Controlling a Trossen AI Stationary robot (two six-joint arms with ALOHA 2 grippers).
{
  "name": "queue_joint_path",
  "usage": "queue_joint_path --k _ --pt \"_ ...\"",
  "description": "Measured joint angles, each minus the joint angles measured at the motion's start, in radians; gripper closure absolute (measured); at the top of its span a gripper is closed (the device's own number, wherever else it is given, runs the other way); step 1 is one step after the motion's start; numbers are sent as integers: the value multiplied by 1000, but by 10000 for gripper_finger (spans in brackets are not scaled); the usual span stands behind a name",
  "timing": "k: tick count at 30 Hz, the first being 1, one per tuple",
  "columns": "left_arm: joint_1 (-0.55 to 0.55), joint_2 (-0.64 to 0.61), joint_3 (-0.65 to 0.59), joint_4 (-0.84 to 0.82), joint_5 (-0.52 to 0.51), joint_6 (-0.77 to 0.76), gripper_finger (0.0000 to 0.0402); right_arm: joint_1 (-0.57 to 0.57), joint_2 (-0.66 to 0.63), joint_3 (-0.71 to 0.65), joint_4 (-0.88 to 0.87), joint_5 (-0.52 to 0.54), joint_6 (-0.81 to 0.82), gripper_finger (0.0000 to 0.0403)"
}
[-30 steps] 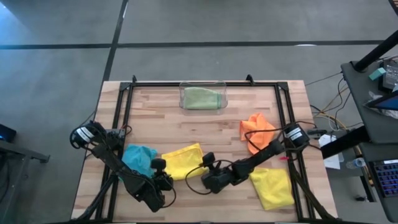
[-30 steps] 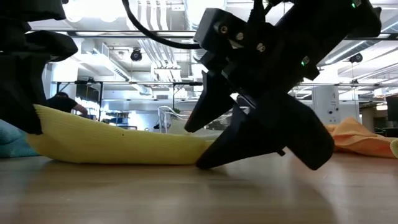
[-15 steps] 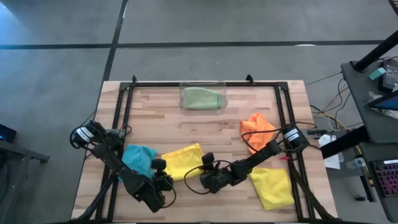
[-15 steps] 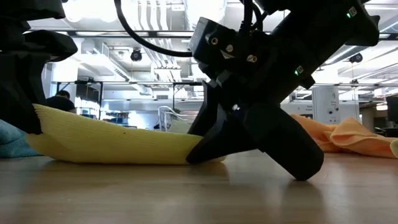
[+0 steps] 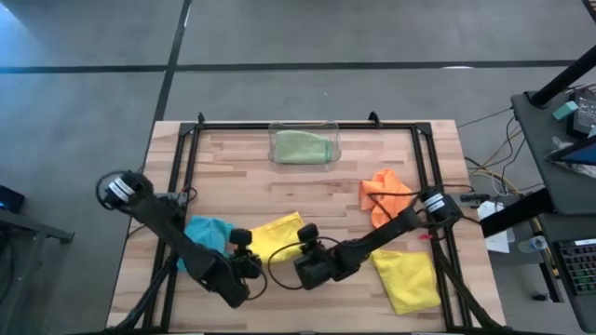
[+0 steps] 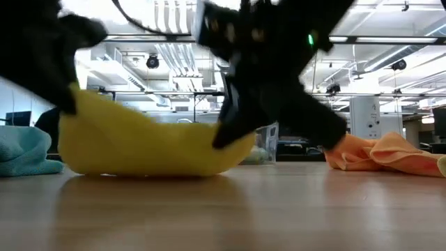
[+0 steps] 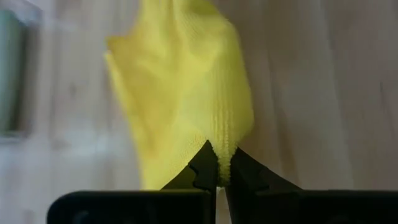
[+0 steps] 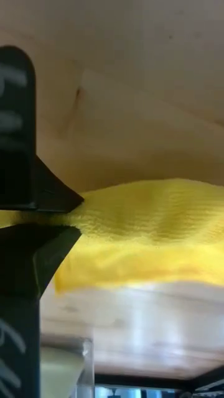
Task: Fold microfiber towels
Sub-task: Put the top yellow microfiber cloth into the transparent bin
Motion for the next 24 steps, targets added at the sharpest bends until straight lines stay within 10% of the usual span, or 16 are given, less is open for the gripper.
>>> queue_joint_path --k 24 --pt "490 -410 -37 206 -2 689 401 -216 -419 20 -272 -64 -38 395"
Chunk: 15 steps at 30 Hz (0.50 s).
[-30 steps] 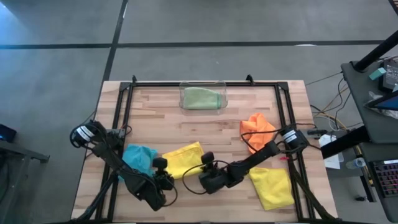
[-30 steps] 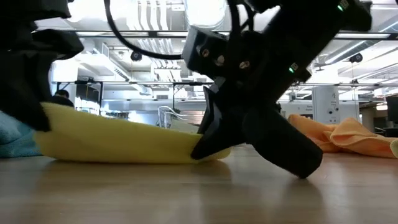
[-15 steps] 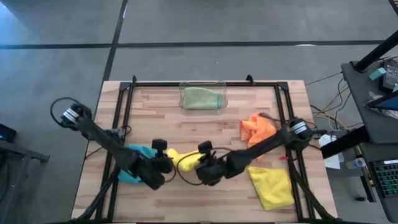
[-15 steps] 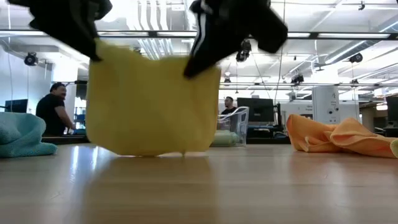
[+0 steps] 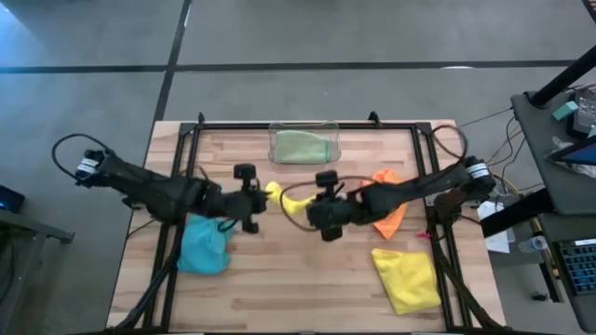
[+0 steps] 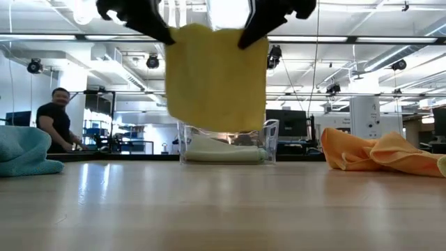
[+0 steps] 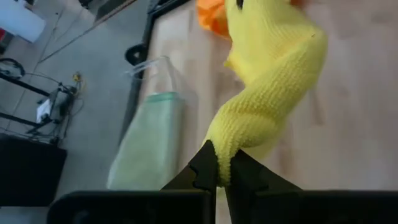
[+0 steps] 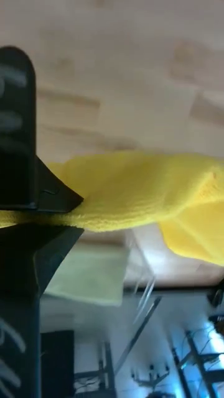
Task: Fold microfiber towels
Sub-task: Put the top yellow microfiber cloth into the transparent bin
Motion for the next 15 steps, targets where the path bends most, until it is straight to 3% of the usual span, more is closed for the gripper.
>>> queue_joint_path --k 9,15 --pt "266 3 10 194 97 232 401 -176 -79 0 3 0 -123 395" --pt "452 5 10 308 232 308 401 -331 -91 0 15 -45 -206 395"
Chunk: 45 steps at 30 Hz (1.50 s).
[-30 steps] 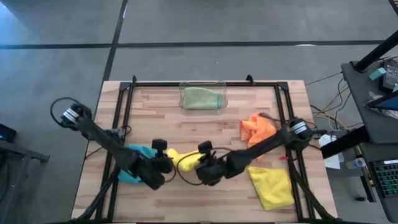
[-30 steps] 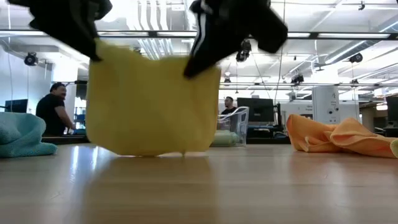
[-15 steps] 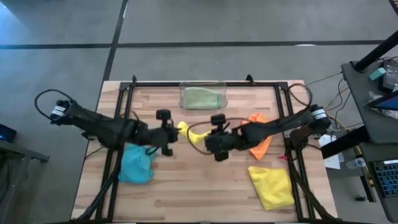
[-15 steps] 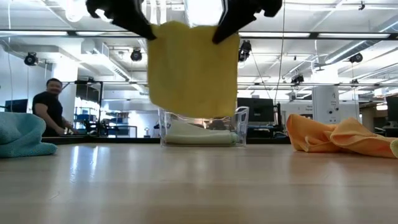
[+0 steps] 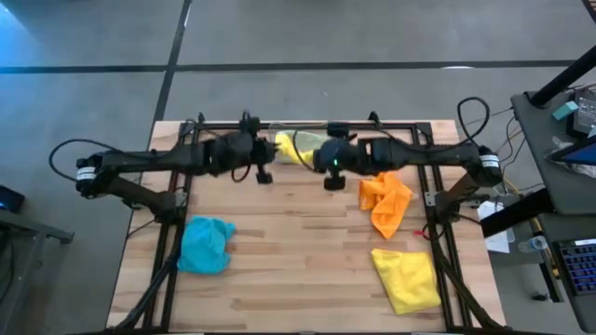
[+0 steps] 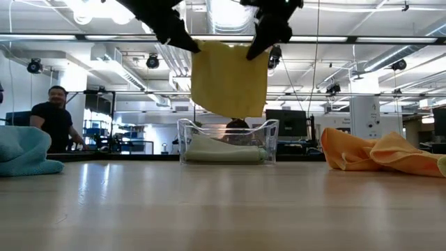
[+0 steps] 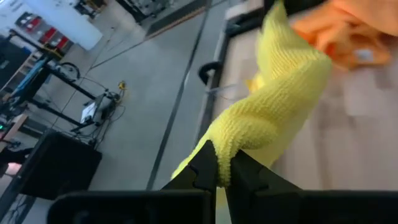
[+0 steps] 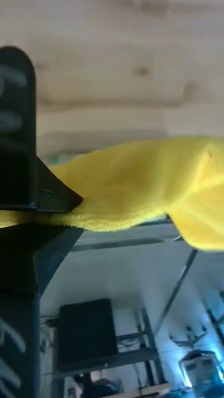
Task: Fold microfiber towels
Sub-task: Put the top yellow microfiber cloth into the transparent bin
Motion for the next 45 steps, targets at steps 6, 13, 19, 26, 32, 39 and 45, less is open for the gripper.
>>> queue_joint_path --k 6,13,19,26,32,39,45 --pt "151 17 -6 77 129 49 401 -139 10 0 37 -61 -96 395" --pt "279 91 0 100 234 109 401 -279 14 0 116 -165 -192 395" --pt "349 203 5 191 275 158 401 -376 22 0 157 -262 -202 395" --pt "369 271 19 251 260 197 401 -404 97 -4 160 -275 -203 395" --pt "369 269 14 216 253 225 401 -399 169 -6 157 -277 -195 395" --pt "368 268 -38 135 256 290 401 -396 187 -40 122 -296 -204 395" --pt "361 268 -42 83 298 307 401 -391 172 -89 140 -314 -205 395"
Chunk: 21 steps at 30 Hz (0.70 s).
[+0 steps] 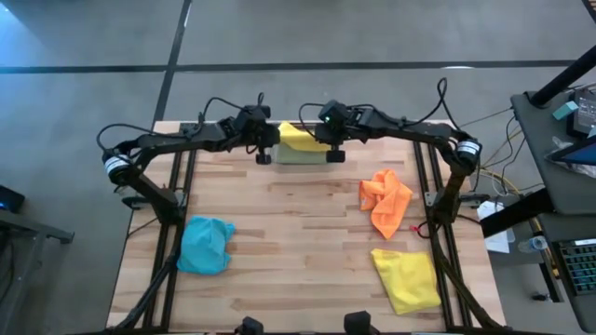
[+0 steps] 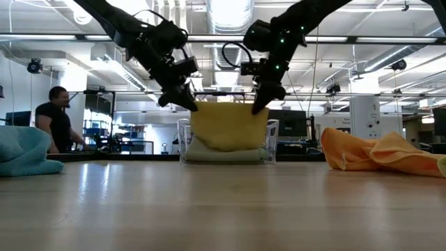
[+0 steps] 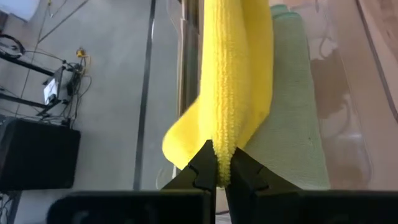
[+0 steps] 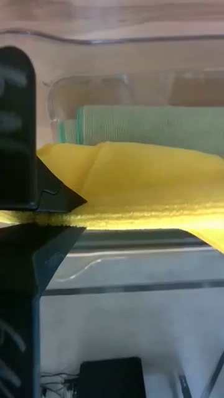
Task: Fold microfiber towels
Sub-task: Put the top yellow microfiber cloth into the transparent bin
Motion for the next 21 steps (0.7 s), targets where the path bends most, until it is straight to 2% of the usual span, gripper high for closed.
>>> queue_joint_path --k 5,12,21 --pt "1 0 27 16 -27 -1 401 -2 -4 -3 45 17 -6 395" --pt "0 0 69 132 -73 16 401 -3 -20 22 133 134 -62 395" --pt "0 -3 141 153 -108 57 401 -6 -20 113 134 163 -100 395"
